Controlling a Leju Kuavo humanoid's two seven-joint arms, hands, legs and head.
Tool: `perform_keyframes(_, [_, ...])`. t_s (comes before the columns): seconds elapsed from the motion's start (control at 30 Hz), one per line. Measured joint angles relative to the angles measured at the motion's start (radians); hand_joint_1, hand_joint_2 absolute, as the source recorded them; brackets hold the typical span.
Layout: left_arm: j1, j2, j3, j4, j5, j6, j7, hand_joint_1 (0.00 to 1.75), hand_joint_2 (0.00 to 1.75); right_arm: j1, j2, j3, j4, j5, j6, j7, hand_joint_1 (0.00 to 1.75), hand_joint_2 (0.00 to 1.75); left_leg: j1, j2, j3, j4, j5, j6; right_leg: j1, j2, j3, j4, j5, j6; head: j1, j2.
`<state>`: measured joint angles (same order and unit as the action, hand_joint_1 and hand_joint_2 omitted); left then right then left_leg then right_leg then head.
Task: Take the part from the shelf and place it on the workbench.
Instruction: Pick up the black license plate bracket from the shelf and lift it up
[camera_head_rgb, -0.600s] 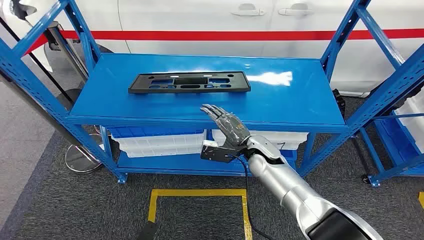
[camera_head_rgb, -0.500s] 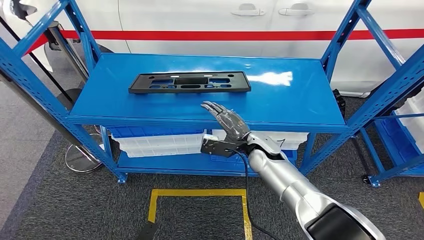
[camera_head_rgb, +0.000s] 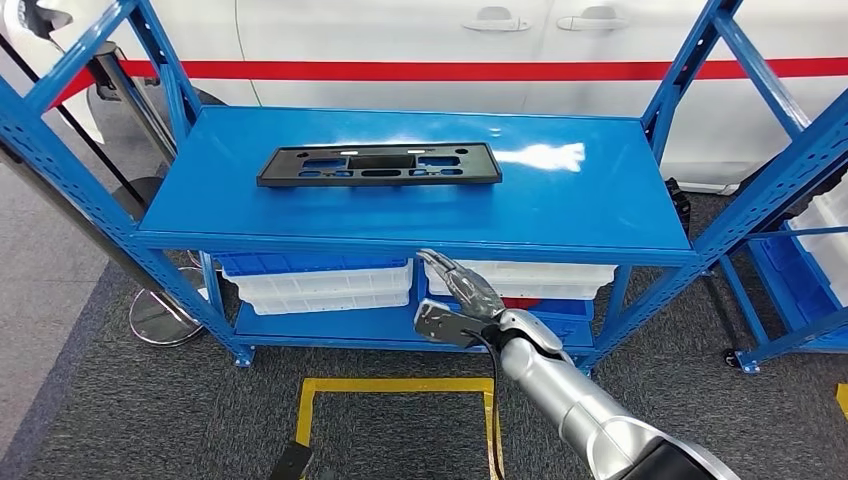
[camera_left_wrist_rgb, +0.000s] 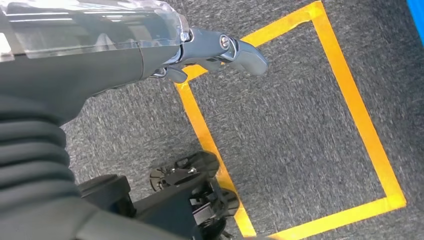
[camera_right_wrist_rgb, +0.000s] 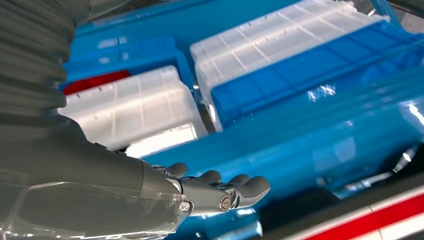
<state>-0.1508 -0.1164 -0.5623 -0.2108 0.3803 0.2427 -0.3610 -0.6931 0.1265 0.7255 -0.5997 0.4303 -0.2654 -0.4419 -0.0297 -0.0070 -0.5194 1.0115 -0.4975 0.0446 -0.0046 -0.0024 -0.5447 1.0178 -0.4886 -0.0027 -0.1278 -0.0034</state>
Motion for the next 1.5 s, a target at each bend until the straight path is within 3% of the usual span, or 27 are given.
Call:
perform_keyframes(0.03, [0.001,0.0,0.004,0.0,0.003,0.0,0.0,0.0,0.0,0.009,-0.003,-0.001,0.0,0.0,-0.004,-0.002,0.0,1.75,0.0,0.0,0.0,0.0,0.0,0.0,0.0,0.0,0.0,0.0,0.0,0.0,0.0,0.0])
perform_keyframes(0.33, [0.001,0.0,0.019,0.0,0.0,0.002,0.026,0.0,0.0,0.017,-0.021,-0.006,-0.042,0.053,-0.04,0.007,0.0,1.75,0.0,0.0,0.0,0.0,0.0,0.0,0.0,0.0,0.0,0.0,0.0,0.0,0.0,0.0])
perform_keyframes(0.77, [0.001,0.0,0.028,0.0,0.005,0.004,0.036,0.0,0.0,-0.139,-0.019,-0.005,-0.111,0.048,0.07,0.046,0.0,1.75,0.0,0.0,0.0,0.0,0.0,0.0,0.0,0.0,0.0,0.001,0.0,0.0,0.0,0.0])
perform_keyframes(1.03, [0.002,0.0,0.035,0.0,0.006,-0.002,0.034,0.0,0.0,-0.157,0.007,0.016,-0.085,0.025,0.106,0.054,0.0,1.75,0.0,0.0,0.0,0.0,0.0,0.0,0.0,0.0,0.0,0.0,0.0,0.0,0.0,0.0])
perform_keyframes(1.17, [0.005,0.001,0.035,0.0,0.0,-0.013,0.028,0.0,0.0,-0.153,0.015,0.031,-0.062,0.018,0.103,0.044,0.0,1.75,-0.005,0.0,-0.005,0.003,-0.001,0.004,-0.004,-0.001,0.0,-0.003,0.005,0.008,0.0,0.0])
perform_keyframes(1.23, [0.006,0.002,0.035,0.0,-0.002,-0.016,0.027,0.0,0.0,-0.152,0.019,0.036,-0.052,0.017,0.101,0.04,0.0,1.75,-0.003,-0.001,-0.003,-0.003,-0.002,0.012,-0.007,-0.001,-0.004,0.007,0.009,0.015,0.0,0.0])
perform_keyframes(1.3, [0.008,0.002,0.035,0.0,-0.003,-0.019,0.027,0.0,0.0,-0.152,0.022,0.039,-0.046,0.016,0.098,0.035,0.0,1.75,0.001,-0.002,0.011,-0.015,-0.003,0.022,-0.008,0.0,-0.023,0.046,0.005,0.02,0.0,0.0])
perform_keyframes(1.33, [0.008,0.002,0.035,0.0,-0.003,-0.02,0.027,0.0,0.0,-0.153,0.023,0.041,-0.043,0.016,0.096,0.032,0.0,1.75,0.002,-0.002,0.019,-0.02,-0.004,0.026,-0.008,0.0,-0.048,0.086,-0.008,0.02,0.0,0.0])
perform_keyframes(1.43, [0.011,0.001,0.035,0.0,-0.003,-0.021,0.027,0.0,0.0,-0.15,0.025,0.046,-0.034,0.014,0.091,0.026,0.0,1.75,0.002,-0.004,0.03,-0.022,-0.012,0.029,-0.008,0.001,-0.176,0.258,-0.055,0.02,0.0,0.0])
perform_keyframes(1.47, [0.014,0.001,0.035,0.0,-0.003,-0.022,0.027,0.0,0.0,-0.147,0.025,0.047,-0.031,0.013,0.092,0.025,0.0,1.75,0.002,-0.006,0.037,-0.022,-0.018,0.028,-0.008,0.001,-0.211,0.287,-0.048,0.02,0.0,0.0])
perform_keyframes(1.5, [0.016,0.001,0.035,0.0,-0.003,-0.022,0.027,0.0,0.0,-0.145,0.026,0.049,-0.028,0.013,0.092,0.026,0.0,1.75,0.002,-0.009,0.047,-0.021,-0.026,0.026,-0.007,0.002,-0.227,0.278,-0.018,0.017,0.0,0.0])
